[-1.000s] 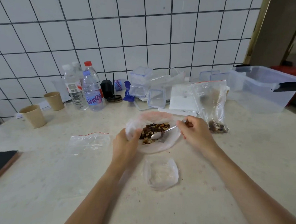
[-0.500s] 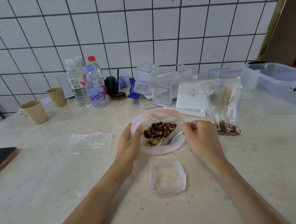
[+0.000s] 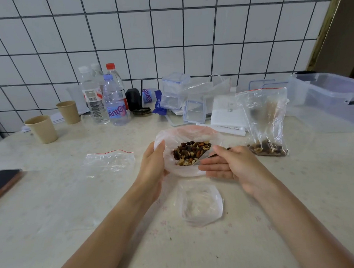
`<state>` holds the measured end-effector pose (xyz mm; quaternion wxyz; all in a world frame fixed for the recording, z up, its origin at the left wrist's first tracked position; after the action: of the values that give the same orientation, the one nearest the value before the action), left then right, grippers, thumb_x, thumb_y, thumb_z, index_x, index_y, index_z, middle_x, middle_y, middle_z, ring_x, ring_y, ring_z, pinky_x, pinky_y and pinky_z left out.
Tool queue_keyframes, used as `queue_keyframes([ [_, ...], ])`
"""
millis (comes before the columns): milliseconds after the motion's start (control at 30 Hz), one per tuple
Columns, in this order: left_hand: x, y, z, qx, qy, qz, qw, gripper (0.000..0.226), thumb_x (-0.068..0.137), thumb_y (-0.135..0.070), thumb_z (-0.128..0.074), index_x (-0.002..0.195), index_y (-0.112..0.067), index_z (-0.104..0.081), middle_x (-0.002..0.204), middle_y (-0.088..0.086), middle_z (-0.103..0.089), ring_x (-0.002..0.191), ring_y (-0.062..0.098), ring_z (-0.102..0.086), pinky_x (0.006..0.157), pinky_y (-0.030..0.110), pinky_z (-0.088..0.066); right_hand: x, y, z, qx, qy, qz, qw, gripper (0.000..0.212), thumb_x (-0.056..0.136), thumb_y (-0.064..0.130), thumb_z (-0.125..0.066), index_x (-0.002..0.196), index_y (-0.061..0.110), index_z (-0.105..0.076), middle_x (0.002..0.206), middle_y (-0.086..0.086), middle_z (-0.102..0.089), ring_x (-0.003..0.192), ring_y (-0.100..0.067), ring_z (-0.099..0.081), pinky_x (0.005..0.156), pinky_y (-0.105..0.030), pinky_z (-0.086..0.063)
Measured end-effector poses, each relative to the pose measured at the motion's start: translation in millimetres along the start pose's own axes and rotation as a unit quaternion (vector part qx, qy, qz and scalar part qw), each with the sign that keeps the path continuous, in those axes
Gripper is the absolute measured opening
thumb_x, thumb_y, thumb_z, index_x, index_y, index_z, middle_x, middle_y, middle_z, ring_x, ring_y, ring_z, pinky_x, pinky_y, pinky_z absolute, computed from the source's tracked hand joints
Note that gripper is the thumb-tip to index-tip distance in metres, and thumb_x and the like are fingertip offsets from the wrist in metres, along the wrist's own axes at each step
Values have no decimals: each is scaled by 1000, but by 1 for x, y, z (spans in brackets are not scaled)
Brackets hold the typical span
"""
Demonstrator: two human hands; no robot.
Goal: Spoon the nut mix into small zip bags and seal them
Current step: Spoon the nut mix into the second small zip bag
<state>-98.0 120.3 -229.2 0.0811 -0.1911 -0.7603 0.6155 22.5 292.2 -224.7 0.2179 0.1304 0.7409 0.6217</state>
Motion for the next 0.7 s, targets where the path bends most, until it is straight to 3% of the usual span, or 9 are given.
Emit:
queue_keyframes([
  [167,-1,1,1,11,-24,3,1000,24,111,-32,-44,109,-31,-68,114,4,-76,110,29,-72,104,57,-53,3,-6,0,39,-41,-2,998,34,107,21,-55,113,-11,-62,91,-20,-79,86,-30,-80,61,-28,-63],
  [400,0,0,3,50,-36,-3,998,27,110,-36,-41,106,-29,-67,119,14,-73,118,39,-66,105,61,-50,8,-3,-4,33,-86,64,994,33,109,19,-52,97,-6,-69,88,-18,-80,84,-27,-80,71,-30,-65],
  [600,-2,-4,2,86,-26,-30,996,27,109,-43,-42,115,-32,-65,118,7,-72,113,30,-68,101,56,-54,9,-7,-11,29,-84,82,993,29,109,12,-49,108,-10,-67,96,-23,-77,86,-27,-80,73,-28,-65],
  [700,-4,-7,1,102,-25,-46,993,25,108,-44,-42,109,-33,-65,115,4,-73,112,27,-69,100,53,-55,10,-10,-10,53,-82,64,993,28,109,12,-50,110,-10,-66,96,-22,-78,87,-28,-80,75,-30,-65],
])
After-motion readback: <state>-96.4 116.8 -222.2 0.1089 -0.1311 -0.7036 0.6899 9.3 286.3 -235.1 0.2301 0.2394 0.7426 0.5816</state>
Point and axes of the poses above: each hand's wrist, its own x-axis towards the middle knuckle, its own z-axis out of the back of the hand, y = z × x, the point moved 9 cm from there along x, towards the middle knuckle
